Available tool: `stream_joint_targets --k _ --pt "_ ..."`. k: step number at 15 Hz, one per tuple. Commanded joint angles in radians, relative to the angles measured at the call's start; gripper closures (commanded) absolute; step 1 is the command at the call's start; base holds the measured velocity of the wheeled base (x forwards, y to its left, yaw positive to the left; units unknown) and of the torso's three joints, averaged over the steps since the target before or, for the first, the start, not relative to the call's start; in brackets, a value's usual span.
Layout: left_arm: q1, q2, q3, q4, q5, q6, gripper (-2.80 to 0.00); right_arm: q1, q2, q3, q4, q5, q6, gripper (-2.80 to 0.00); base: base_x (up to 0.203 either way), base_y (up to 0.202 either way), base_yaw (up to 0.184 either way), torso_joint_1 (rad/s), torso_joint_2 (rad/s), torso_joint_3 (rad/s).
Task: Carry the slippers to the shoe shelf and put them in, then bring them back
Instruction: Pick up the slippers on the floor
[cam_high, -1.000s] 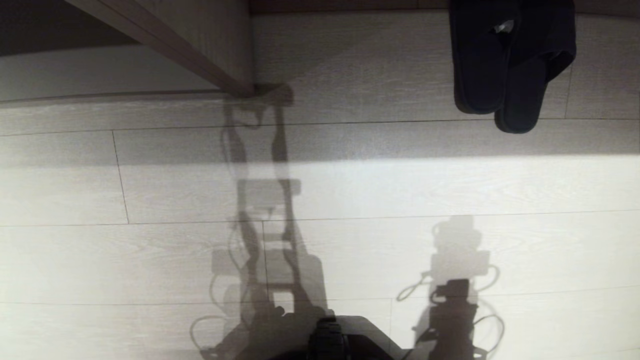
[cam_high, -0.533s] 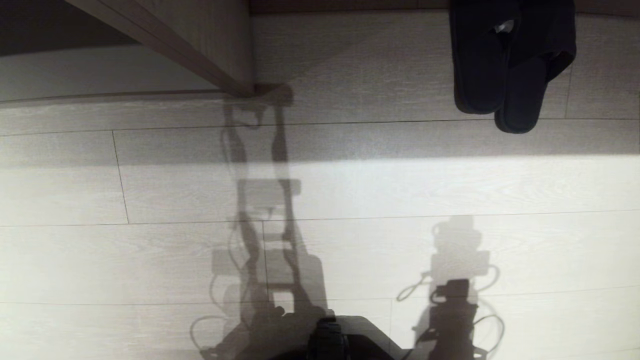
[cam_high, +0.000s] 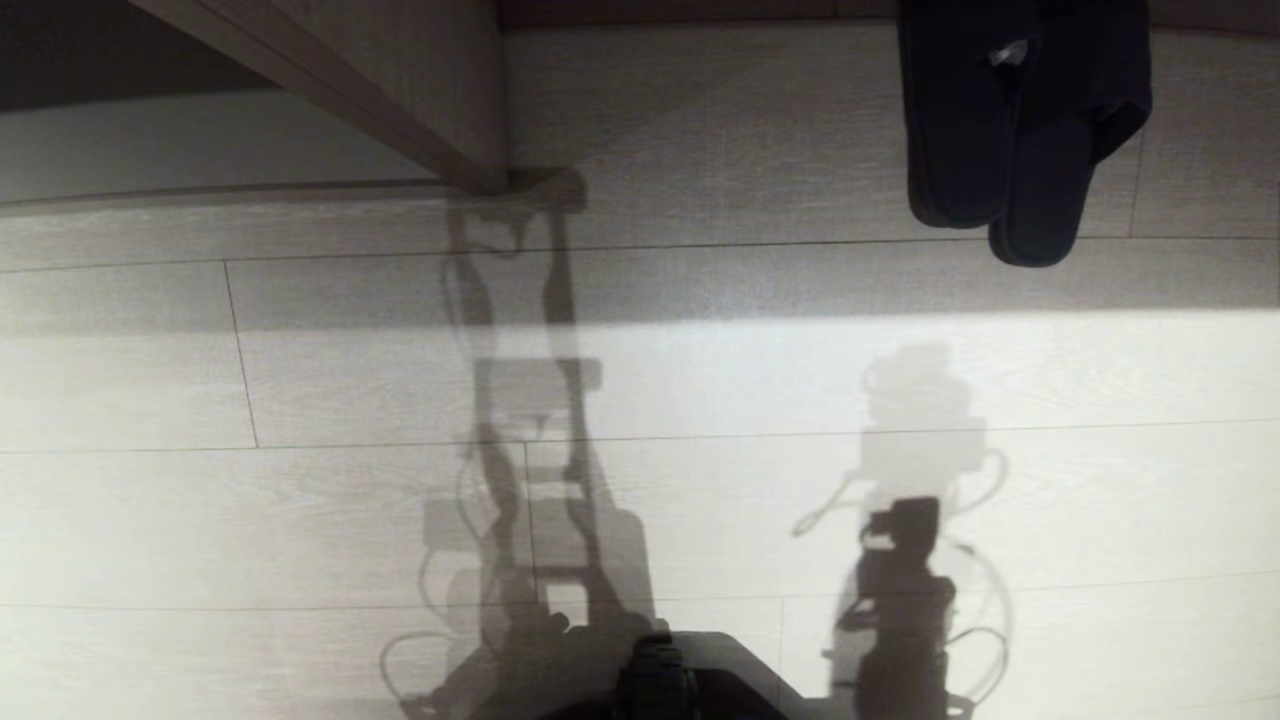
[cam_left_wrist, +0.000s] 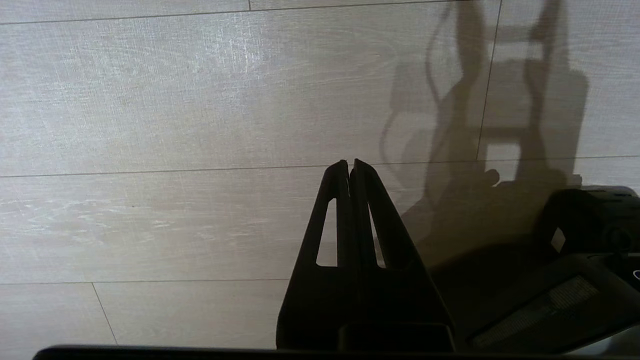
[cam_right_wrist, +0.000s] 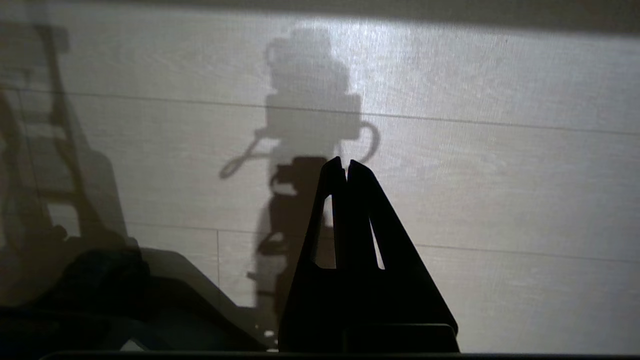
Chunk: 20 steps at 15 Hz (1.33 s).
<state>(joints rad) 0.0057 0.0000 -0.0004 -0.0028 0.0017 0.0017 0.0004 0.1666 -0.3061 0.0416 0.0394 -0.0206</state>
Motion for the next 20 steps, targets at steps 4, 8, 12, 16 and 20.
stream_joint_targets --k 4,8,12,16,20 --pt "0.000 0.000 0.000 0.000 0.000 0.000 0.00 0.016 0.415 -0.112 -0.142 0.001 -0.022 0.00 0.000 0.000 0.000 0.000 0.00 0.000" --pt "0.000 0.000 0.000 0.000 0.000 0.000 0.00 0.019 0.609 -0.117 -0.204 -0.001 -0.045 0.00 0.000 0.000 0.000 0.000 0.00 0.000" --pt "0.000 0.000 0.000 0.000 0.000 0.000 0.00 0.018 0.859 -0.069 -0.389 -0.003 -0.046 0.00 0.000 0.000 0.000 0.000 0.00 0.000" --pt "0.000 0.000 -0.001 0.000 0.000 0.000 0.00 0.012 1.105 -0.031 -0.684 -0.045 -0.053 0.00 0.000 0.000 0.000 0.000 0.00 0.000" --pt "0.000 0.000 0.000 0.000 0.000 0.000 0.00 -0.011 1.284 -0.021 -1.003 -0.113 -0.099 0.00 0.000 0.000 0.000 0.000 0.00 0.000"
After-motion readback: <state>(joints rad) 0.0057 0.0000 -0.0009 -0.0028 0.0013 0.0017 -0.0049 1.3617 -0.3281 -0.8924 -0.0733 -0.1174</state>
